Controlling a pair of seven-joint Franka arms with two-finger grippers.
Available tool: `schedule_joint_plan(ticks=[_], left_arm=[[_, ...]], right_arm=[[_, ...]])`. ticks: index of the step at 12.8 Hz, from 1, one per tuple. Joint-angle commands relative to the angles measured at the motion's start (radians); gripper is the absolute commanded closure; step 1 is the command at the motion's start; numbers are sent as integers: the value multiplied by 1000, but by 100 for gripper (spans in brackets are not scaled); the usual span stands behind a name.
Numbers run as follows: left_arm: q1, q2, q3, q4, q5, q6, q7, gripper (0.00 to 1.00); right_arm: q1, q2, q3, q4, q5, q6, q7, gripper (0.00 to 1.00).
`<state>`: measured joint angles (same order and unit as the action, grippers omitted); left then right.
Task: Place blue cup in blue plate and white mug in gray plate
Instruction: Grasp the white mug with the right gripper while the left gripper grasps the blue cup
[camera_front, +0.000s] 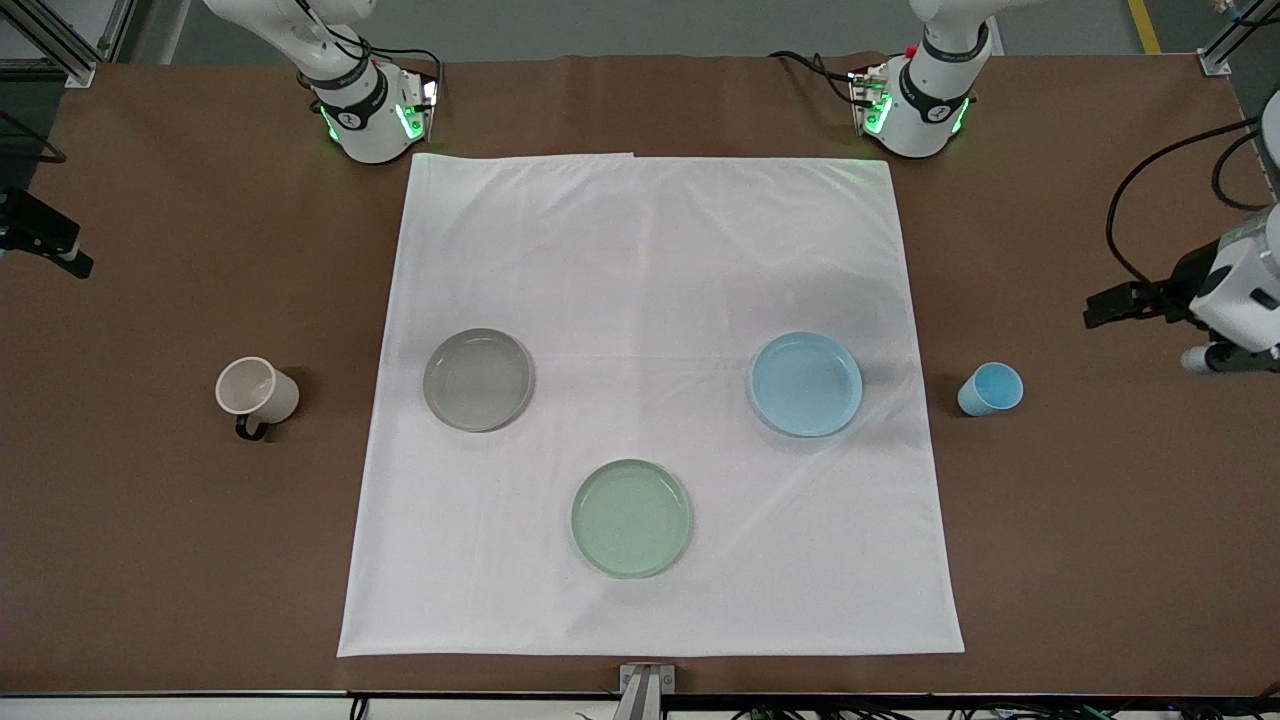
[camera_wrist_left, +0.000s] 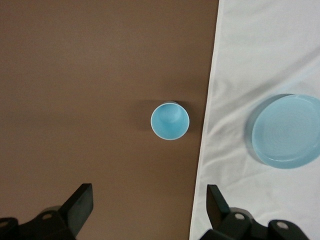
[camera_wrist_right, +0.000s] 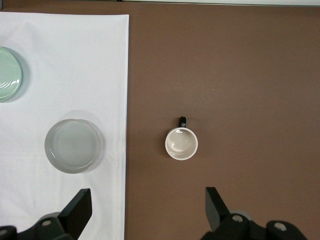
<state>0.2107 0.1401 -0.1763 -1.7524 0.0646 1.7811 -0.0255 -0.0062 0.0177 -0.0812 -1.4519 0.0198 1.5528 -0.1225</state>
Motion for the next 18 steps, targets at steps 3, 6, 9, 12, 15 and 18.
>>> schedule_joint_plan(ticks=[3, 6, 9, 12, 15, 18], left_arm=[[71, 42, -5, -294, 46, 392, -5, 0], [73, 133, -5, -317, 46, 469, -5, 15], [67, 199, -9, -312, 38, 503, -8, 36], [68, 243, -9, -312, 38, 543, -8, 52], [65, 254, -11, -305, 38, 552, -8, 89], [64, 199, -38, -315, 37, 552, -10, 100]], right_arm=[[-31, 51, 20, 10, -17, -5, 7, 0], [-86, 177, 20, -33, -12, 108, 3, 0], [-124, 293, 21, -114, -3, 249, -55, 0], [-133, 384, 23, -194, -1, 439, -71, 0], [-127, 403, 24, -290, -1, 568, -80, 0], [-130, 436, 26, -389, -1, 734, -137, 0]])
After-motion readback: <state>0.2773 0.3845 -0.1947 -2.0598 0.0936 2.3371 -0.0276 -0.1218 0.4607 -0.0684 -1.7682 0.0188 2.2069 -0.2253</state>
